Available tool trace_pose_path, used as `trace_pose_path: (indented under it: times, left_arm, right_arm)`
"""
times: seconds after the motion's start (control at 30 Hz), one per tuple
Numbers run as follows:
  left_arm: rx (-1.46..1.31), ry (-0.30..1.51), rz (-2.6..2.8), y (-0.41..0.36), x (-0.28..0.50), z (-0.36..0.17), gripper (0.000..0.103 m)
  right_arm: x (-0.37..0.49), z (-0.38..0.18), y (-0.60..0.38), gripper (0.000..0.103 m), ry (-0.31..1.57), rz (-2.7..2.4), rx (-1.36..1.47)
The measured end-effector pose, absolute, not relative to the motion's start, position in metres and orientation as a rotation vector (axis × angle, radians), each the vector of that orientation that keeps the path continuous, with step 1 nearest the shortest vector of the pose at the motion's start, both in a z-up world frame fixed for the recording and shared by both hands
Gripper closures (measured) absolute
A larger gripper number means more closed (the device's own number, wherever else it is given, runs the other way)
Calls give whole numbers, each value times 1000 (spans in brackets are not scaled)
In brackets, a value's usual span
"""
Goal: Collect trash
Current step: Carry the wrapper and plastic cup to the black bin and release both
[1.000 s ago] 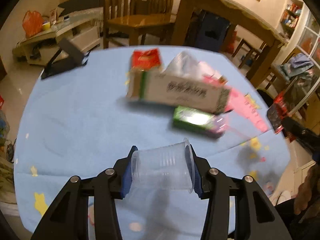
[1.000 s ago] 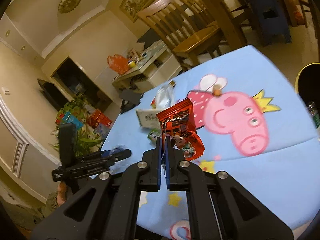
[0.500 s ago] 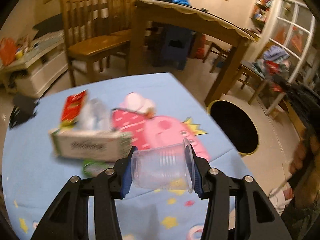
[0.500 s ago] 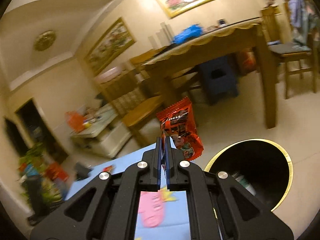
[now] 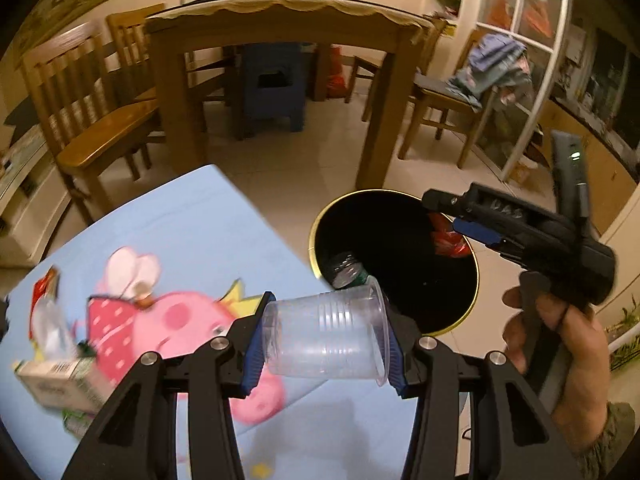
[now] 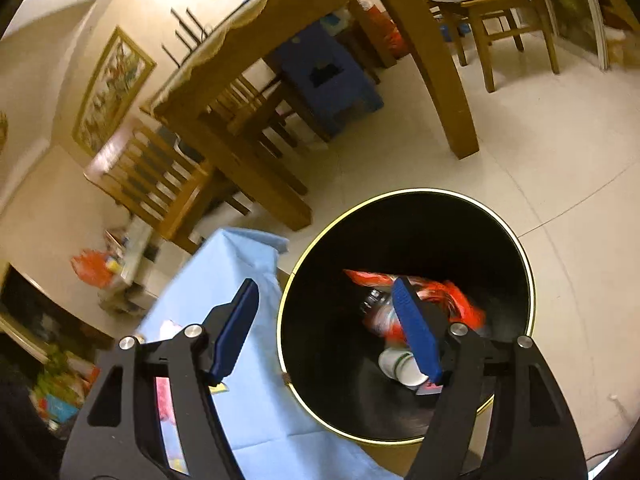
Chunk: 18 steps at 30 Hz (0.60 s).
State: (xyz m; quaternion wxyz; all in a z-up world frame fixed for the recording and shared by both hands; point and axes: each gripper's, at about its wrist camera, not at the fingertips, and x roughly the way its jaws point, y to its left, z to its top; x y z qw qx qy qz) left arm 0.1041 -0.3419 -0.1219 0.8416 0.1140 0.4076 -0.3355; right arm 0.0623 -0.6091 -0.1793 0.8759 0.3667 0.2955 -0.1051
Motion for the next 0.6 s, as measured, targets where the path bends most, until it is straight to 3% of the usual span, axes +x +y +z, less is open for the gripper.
trace_pose_path:
  times: [0.33,0.43,0.47,0.53,0.6]
  left_arm:
    - [302,887,-744,-417,127,-142,56]
    - [326,886,-747,-433,127,-147,56]
    - [339,884,-748,-439,127,-149,53]
    - [359,877,-747,-448,127,-153,37]
    - [369,868,-748,-452,123,-154,30]
  right_arm:
    - [20,-152,-643,33,435,-253,880]
    - [-6,-140,-656,27,336,-349,891]
    - [-15,-138,-661,25,301,-376,904]
    - [-29,-137,-670,25,260,-404,924]
    - [-37,-135,-674,25,247,-418,925]
